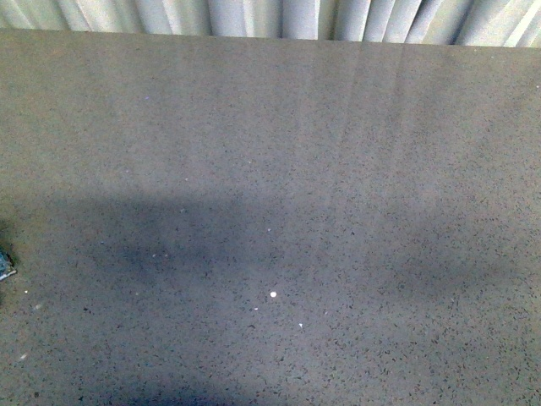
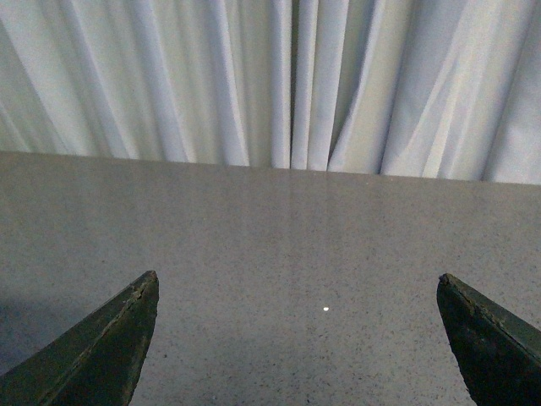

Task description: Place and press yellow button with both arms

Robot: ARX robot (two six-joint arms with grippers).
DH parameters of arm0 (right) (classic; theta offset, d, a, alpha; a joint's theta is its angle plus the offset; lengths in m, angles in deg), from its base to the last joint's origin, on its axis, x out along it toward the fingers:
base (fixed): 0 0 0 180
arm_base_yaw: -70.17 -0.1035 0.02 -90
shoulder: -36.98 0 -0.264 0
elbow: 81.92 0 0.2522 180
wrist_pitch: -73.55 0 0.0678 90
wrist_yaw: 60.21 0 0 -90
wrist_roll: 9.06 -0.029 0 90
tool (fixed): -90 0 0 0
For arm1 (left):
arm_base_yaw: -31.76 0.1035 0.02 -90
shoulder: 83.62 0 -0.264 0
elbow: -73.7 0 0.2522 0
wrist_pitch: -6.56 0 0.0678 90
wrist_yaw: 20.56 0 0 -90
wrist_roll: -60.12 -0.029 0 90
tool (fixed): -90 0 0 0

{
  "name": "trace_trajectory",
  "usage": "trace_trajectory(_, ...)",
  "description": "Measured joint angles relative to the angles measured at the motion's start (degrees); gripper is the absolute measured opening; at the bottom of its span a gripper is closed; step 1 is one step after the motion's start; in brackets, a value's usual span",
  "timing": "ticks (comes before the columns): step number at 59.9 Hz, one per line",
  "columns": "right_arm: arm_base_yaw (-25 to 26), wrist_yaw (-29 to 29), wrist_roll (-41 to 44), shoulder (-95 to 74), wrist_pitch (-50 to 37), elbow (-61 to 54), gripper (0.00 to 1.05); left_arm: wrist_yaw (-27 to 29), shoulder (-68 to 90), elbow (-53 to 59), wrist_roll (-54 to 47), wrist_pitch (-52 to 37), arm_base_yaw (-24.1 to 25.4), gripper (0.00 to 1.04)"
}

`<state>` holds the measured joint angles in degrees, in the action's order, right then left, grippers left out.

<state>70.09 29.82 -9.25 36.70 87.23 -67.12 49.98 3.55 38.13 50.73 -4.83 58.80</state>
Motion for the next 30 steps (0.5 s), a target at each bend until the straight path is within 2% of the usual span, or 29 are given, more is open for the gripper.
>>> trace_trajectory(30, 0.0, -0.02, -0.02, 0.0, 0.0, 0.0, 0.96, 1.51, 2.97, -0.37, -0.04, -1.16, 0.7, 0.96)
